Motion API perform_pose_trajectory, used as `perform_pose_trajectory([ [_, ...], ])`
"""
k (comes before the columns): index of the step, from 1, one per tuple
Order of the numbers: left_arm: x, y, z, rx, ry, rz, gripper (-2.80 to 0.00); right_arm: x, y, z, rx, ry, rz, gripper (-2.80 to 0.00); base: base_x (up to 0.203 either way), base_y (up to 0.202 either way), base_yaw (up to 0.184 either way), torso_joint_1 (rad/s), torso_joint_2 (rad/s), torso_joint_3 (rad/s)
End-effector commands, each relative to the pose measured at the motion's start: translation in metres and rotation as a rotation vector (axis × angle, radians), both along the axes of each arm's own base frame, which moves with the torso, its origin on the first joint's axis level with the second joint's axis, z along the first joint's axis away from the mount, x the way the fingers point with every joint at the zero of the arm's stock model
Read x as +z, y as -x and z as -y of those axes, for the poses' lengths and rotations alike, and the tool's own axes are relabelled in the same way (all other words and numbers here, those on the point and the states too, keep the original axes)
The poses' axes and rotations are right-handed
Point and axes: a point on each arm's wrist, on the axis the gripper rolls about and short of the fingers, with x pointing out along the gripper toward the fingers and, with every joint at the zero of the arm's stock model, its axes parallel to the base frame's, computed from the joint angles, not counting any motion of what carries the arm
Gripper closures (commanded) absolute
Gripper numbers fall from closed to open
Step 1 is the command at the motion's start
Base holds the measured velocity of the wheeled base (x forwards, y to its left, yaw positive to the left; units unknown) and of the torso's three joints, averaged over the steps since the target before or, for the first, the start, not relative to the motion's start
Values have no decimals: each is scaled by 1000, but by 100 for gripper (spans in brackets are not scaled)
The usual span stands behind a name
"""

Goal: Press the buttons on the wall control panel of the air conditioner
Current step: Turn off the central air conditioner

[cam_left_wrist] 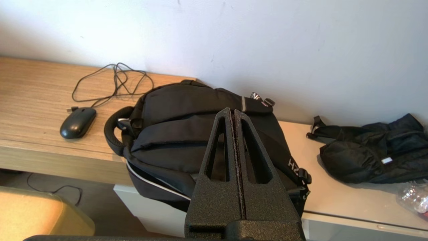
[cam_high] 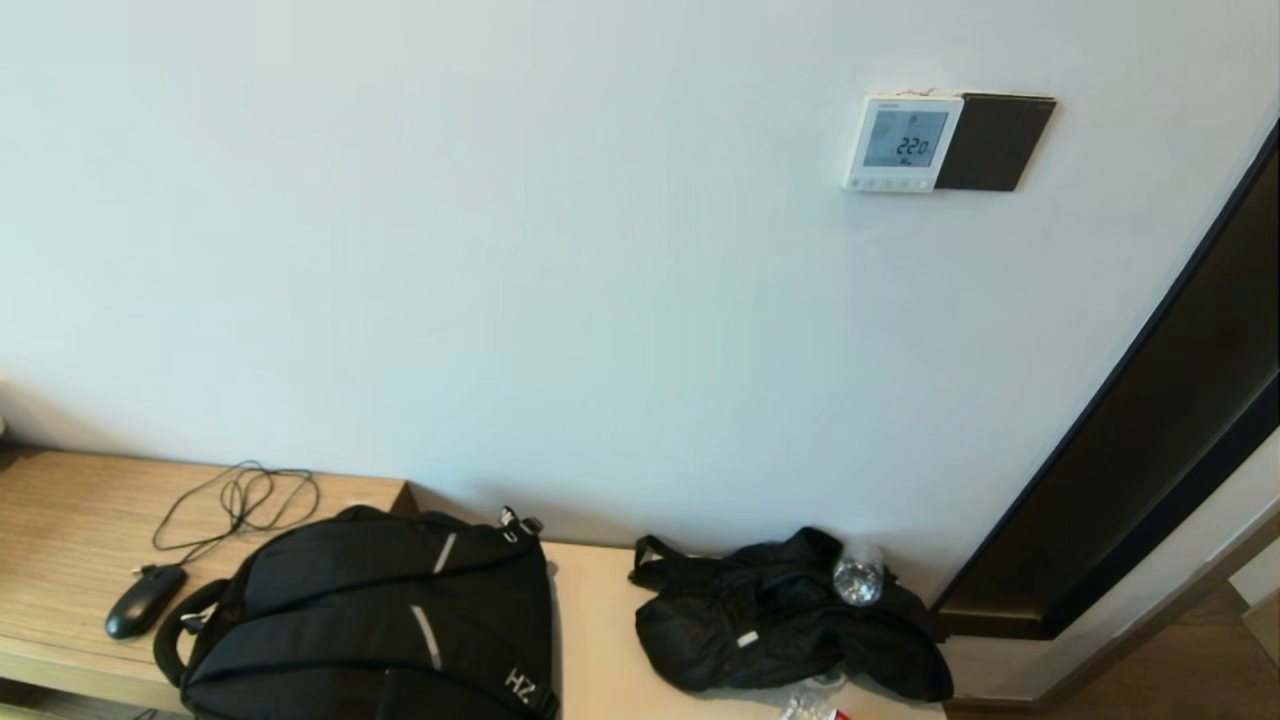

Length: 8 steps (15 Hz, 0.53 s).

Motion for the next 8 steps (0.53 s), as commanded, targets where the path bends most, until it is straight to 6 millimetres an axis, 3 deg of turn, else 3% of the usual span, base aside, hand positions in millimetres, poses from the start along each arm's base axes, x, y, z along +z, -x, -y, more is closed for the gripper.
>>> perform_pose_trajectory([
  [1,0,0,0,1,1,-1,0,0,0,0,1,1,-3,0,0,0,0,0,0,0],
  [8,0,0,0,1,1,-1,0,0,0,0,0,1,-3,0,0,0,0,0,0,0],
])
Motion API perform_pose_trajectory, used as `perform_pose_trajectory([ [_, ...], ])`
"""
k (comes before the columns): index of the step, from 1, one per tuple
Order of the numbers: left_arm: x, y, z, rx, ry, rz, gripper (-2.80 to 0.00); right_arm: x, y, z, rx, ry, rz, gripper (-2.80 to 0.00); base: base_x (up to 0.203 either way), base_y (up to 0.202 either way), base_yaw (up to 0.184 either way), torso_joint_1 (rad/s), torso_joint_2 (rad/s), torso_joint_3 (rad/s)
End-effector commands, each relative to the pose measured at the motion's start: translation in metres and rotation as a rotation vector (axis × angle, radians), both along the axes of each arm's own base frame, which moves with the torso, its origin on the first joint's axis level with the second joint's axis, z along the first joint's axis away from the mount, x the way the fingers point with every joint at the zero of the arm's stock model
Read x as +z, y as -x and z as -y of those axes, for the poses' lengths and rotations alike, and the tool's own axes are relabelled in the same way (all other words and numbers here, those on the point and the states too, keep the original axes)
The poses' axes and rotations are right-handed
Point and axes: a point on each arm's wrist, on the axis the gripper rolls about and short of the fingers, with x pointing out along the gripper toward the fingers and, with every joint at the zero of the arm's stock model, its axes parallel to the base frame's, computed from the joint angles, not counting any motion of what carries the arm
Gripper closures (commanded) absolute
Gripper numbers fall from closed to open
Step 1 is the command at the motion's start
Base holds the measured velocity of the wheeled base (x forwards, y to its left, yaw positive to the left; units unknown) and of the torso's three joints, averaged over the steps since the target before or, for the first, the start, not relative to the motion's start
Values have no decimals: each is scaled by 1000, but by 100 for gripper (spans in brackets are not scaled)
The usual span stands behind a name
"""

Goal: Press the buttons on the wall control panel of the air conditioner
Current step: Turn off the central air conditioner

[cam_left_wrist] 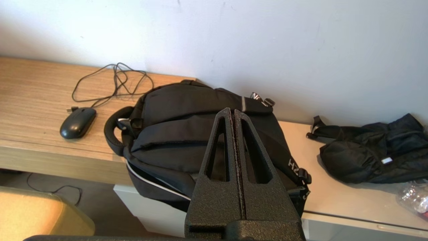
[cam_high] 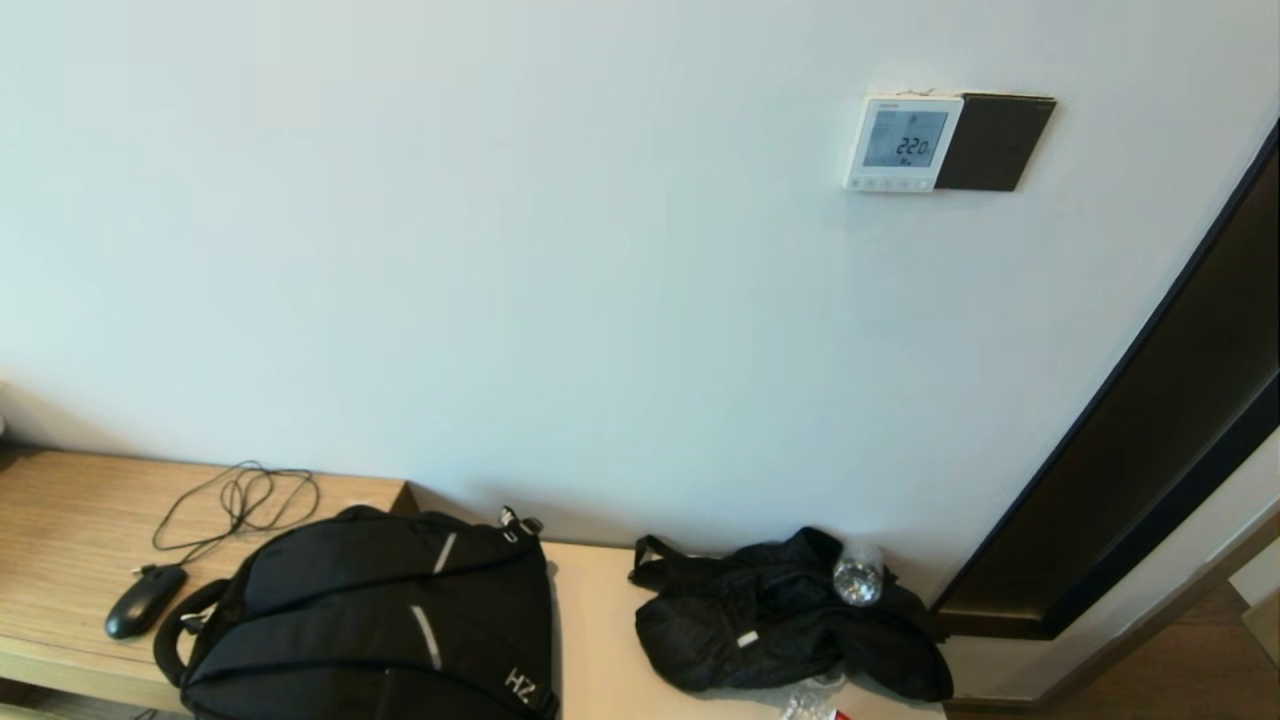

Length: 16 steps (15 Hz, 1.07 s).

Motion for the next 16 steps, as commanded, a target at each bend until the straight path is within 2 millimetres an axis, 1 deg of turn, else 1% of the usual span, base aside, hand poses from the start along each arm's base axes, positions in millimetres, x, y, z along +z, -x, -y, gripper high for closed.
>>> perform_pose_trajectory([
  [1,0,0,0,1,1,0,0,0,0,0,1,1,-3,0,0,0,0,0,0,0],
  [16,0,0,0,1,1,0,0,0,0,0,0,0,-3,0,0,0,0,0,0,0],
])
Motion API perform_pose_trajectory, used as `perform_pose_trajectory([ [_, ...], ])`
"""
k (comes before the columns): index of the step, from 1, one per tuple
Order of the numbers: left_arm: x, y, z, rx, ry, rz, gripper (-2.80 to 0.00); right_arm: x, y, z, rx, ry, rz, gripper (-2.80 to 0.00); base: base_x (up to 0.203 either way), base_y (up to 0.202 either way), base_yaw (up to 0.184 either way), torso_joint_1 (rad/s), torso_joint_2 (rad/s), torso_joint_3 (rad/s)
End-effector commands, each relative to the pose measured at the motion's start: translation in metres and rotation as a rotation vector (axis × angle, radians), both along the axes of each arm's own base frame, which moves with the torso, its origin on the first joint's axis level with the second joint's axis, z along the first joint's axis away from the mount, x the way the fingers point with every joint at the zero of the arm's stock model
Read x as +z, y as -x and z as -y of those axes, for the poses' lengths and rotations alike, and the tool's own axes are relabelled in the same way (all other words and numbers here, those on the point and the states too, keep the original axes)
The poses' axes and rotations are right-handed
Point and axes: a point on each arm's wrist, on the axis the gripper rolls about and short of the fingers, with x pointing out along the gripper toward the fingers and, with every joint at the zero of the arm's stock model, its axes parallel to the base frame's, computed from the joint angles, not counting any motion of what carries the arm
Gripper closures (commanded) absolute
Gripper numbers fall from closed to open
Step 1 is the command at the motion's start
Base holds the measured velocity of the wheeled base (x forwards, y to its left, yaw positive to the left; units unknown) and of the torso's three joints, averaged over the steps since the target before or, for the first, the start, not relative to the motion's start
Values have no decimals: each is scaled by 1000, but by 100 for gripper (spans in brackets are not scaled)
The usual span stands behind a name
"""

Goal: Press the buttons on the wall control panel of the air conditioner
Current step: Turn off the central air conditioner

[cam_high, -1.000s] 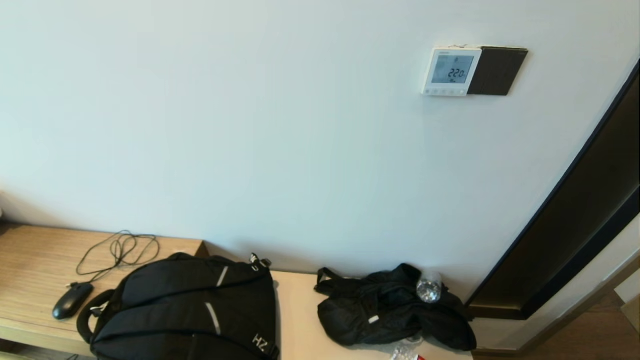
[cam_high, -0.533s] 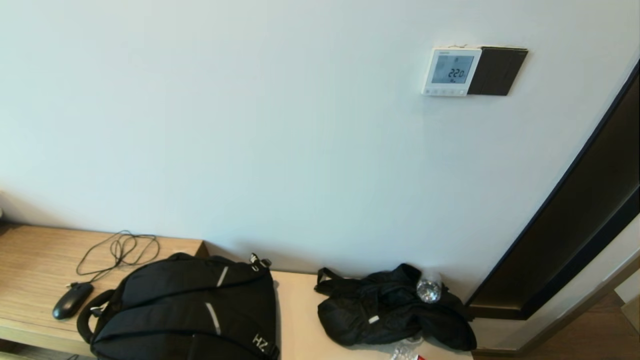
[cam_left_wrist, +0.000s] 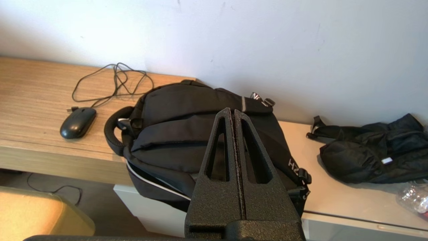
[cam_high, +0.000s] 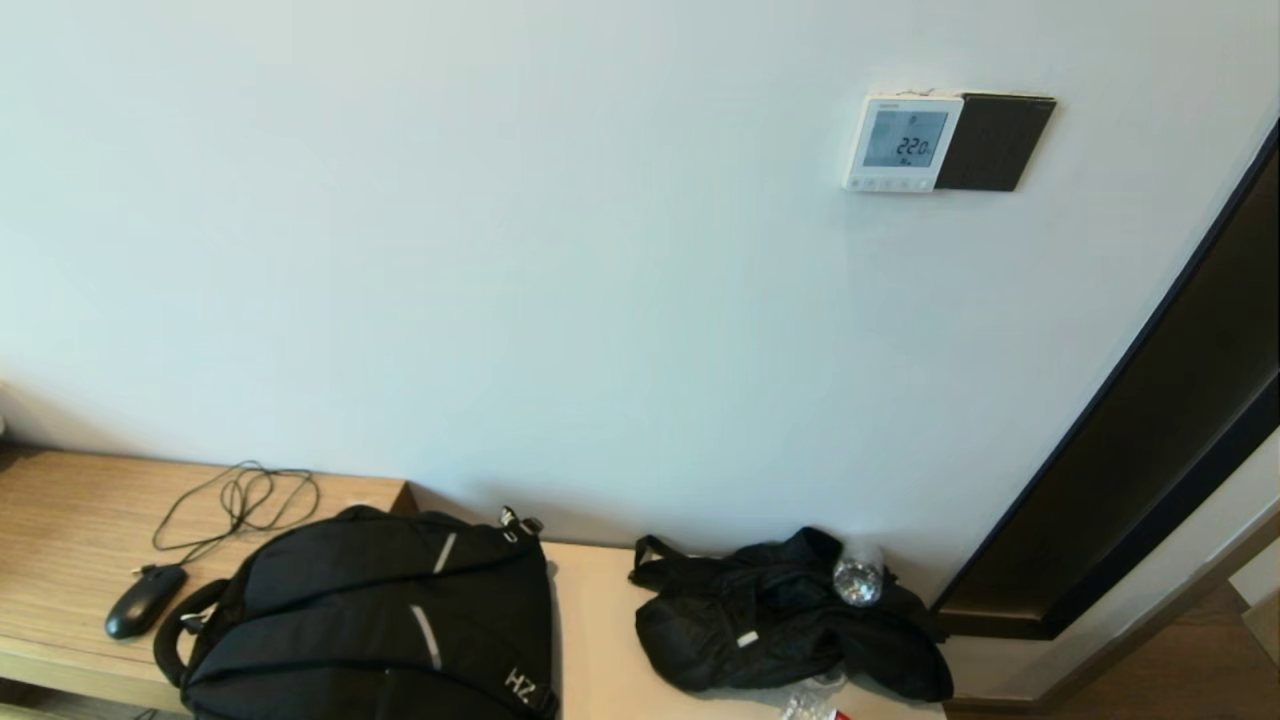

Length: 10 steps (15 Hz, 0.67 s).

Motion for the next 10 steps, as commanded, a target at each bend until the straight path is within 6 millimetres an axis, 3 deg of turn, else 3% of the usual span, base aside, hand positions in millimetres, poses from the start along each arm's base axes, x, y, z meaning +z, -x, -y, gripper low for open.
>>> perform_pose_trajectory([
  [1,0,0,0,0,1,0,0,0,0,0,1,1,-3,0,0,0,0,0,0,0],
  [10,0,0,0,0,1,0,0,0,0,0,1,0,-4,0,0,0,0,0,0,0],
])
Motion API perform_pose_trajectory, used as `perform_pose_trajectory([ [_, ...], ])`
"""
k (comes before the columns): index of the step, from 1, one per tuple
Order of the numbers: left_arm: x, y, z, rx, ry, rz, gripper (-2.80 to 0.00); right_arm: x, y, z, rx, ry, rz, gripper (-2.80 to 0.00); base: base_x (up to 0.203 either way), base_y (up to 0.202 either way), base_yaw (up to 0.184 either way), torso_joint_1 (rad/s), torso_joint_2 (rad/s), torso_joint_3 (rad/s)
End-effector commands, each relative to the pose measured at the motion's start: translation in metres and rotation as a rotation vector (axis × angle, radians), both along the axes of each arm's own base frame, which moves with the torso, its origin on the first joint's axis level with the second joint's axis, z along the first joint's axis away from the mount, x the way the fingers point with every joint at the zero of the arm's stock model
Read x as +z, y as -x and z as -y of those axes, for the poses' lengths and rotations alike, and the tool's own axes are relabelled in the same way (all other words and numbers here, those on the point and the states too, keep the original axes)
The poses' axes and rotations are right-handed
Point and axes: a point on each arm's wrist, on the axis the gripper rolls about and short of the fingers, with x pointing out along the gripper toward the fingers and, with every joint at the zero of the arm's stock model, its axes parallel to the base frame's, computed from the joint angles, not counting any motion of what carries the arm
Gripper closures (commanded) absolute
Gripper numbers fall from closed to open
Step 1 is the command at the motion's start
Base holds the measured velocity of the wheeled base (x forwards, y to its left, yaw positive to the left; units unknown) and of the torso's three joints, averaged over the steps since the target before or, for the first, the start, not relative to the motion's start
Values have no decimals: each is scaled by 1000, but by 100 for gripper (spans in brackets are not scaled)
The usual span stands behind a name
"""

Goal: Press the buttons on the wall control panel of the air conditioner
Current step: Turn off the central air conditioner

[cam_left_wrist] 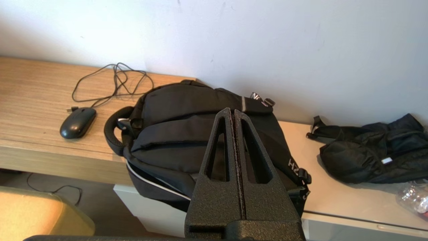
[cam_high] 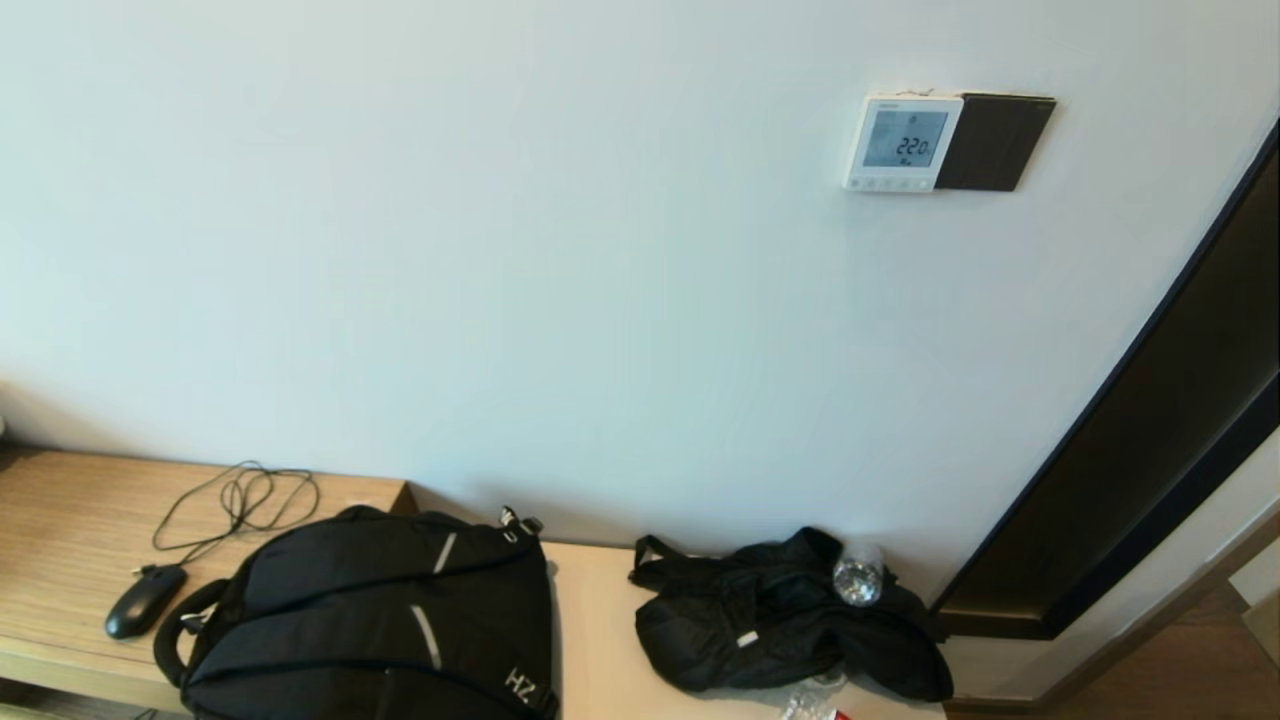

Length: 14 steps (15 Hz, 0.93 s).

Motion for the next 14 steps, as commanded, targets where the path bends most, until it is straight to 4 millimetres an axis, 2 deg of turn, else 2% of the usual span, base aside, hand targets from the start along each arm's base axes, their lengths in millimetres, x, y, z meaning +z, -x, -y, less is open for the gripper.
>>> perform_pose_trajectory([
  [1,0,0,0,1,0,0,0,0,0,0,1,0,-4,0,0,0,0,0,0,0],
  [14,0,0,0,1,0,0,0,0,0,0,0,0,-4,0,0,0,0,0,0,0],
])
